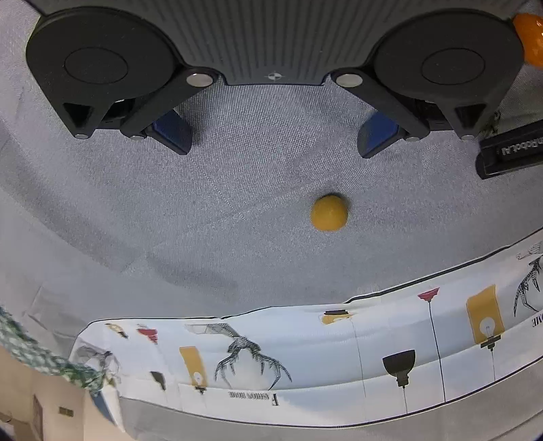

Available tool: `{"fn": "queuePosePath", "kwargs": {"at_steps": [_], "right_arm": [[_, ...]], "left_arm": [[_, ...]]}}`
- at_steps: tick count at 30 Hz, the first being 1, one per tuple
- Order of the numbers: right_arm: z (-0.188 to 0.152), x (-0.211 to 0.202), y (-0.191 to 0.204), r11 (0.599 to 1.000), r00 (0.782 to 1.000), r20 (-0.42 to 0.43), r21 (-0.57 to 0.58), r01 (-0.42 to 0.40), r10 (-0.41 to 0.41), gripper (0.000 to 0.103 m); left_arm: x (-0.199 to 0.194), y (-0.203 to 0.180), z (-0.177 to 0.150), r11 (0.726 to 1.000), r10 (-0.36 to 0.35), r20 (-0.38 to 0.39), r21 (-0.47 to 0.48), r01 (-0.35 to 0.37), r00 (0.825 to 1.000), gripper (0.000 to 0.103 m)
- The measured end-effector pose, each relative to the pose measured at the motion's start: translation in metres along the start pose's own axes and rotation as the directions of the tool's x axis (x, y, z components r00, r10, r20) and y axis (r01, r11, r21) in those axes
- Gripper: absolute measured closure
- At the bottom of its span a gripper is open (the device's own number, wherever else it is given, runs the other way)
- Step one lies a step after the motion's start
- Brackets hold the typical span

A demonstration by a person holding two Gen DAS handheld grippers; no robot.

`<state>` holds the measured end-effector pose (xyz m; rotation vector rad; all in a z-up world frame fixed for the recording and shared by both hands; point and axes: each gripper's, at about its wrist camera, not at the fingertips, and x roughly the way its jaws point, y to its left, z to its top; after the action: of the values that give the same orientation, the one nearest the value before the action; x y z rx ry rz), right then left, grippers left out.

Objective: Organize fruits
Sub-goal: 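Grasp an orange with the left tool while the right tool grasps a yellow fruit, then carry the orange and yellow fruit over the blue plate with both tools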

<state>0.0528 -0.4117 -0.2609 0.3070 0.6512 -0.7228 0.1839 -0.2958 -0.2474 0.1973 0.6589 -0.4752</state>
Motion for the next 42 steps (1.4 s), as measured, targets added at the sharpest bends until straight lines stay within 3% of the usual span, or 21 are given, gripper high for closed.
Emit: {"fn": "queuePosePath", "kwargs": {"at_steps": [2, 6, 9, 12, 14, 16, 17, 19, 20, 21, 22, 23, 24, 25, 27, 31, 35, 38, 42], "right_arm": [[0.010, 0.011, -0.006, 0.995, 0.998, -0.001, -0.066, -0.069, 0.069, 0.000], [0.030, 0.034, -0.013, 0.962, 0.980, -0.010, -0.188, -0.197, 0.199, 0.000], [0.038, 0.045, -0.012, 0.949, 0.972, -0.012, -0.215, -0.231, 0.234, 0.000], [0.039, 0.047, -0.008, 0.951, 0.974, -0.003, -0.215, -0.221, 0.226, 0.001], [0.041, 0.048, -0.005, 0.954, 0.976, 0.001, -0.211, -0.213, 0.218, 0.001], [0.041, 0.050, -0.003, 0.955, 0.977, 0.002, -0.212, -0.209, 0.215, 0.001], [0.042, 0.050, 0.000, 0.954, 0.977, 0.001, -0.217, -0.207, 0.212, 0.001], [0.043, 0.050, 0.004, 0.950, 0.979, 0.000, -0.241, -0.200, 0.206, 0.002], [0.043, 0.048, 0.004, 0.946, 0.976, -0.004, -0.244, -0.214, 0.219, 0.009], [0.044, 0.045, 0.004, 0.935, 0.965, -0.015, -0.244, -0.259, 0.263, 0.031], [0.044, 0.039, 0.006, 0.923, 0.956, -0.028, -0.254, -0.289, 0.292, 0.048], [0.044, 0.034, 0.010, 0.920, 0.957, -0.044, -0.265, -0.289, 0.288, 0.073], [0.044, 0.031, 0.014, 0.922, 0.962, -0.054, -0.276, -0.272, 0.267, 0.074], [0.044, 0.027, 0.015, 0.924, 0.965, -0.062, -0.281, -0.261, 0.254, 0.074], [0.048, 0.020, 0.012, 0.934, 0.964, -0.085, -0.240, -0.264, 0.251, 0.074], [0.056, -0.021, 0.001, 0.948, 0.964, -0.049, -0.170, -0.267, 0.263, 0.073], [0.053, -0.085, 0.008, 0.934, 0.950, -0.052, -0.177, -0.312, 0.307, 0.073], [0.037, -0.138, 0.026, 0.899, 0.920, -0.098, -0.197, -0.392, 0.379, 0.073], [0.003, -0.205, 0.060, 0.837, 0.857, -0.177, -0.195, -0.512, 0.483, 0.073]], "left_arm": [[-0.005, 0.000, 0.003, 1.000, 0.001, -0.061, 0.019, 0.000, 0.998, 0.000], [-0.018, 0.012, 0.004, 0.994, -0.064, -0.179, 0.075, 0.078, 0.982, 0.000], [-0.030, 0.032, 0.010, 0.992, -0.123, -0.307, -0.053, 0.112, 0.944, 0.000], [-0.058, 0.041, 0.005, 0.980, -0.175, -0.297, -0.143, 0.138, 0.939, 0.000], [-0.067, 0.032, -0.005, 0.983, -0.174, -0.303, -0.110, 0.147, 0.937, 0.000], [-0.065, 0.017, -0.017, 0.984, -0.179, -0.349, -0.056, 0.170, 0.920, 0.000], [-0.062, 0.008, -0.022, 0.988, -0.147, -0.368, -0.011, 0.154, 0.918, 0.000], [-0.062, -0.007, -0.028, 0.987, -0.078, -0.356, 0.106, 0.123, 0.931, 0.000], [-0.063, -0.010, -0.029, 0.985, -0.061, -0.349, 0.129, 0.113, 0.935, 0.000], [-0.064, -0.009, -0.029, 0.986, -0.062, -0.354, 0.122, 0.111, 0.933, 0.001], [-0.065, -0.007, -0.028, 0.988, -0.069, -0.367, 0.104, 0.115, 0.928, 0.009], [-0.069, -0.005, -0.026, 0.989, -0.073, -0.363, 0.095, 0.115, 0.929, 0.025], [-0.074, -0.005, -0.025, 0.987, -0.085, -0.353, 0.101, 0.128, 0.932, 0.037], [-0.078, -0.006, -0.023, 0.982, -0.092, -0.356, 0.123, 0.144, 0.930, 0.062], [-0.085, -0.007, -0.021, 0.977, -0.079, -0.374, 0.156, 0.146, 0.924, 0.065], [-0.108, 0.001, -0.009, 0.978, -0.089, -0.358, 0.146, 0.150, 0.930, 0.066], [-0.169, 0.039, 0.008, 0.986, -0.103, -0.312, 0.092, 0.138, 0.945, 0.065], [-0.224, 0.084, 0.010, 0.995, -0.067, -0.301, 0.051, 0.086, 0.951, 0.065], [-0.292, 0.146, -0.006, 1.000, 0.022, -0.300, 0.014, -0.019, 0.954, 0.065]]}}
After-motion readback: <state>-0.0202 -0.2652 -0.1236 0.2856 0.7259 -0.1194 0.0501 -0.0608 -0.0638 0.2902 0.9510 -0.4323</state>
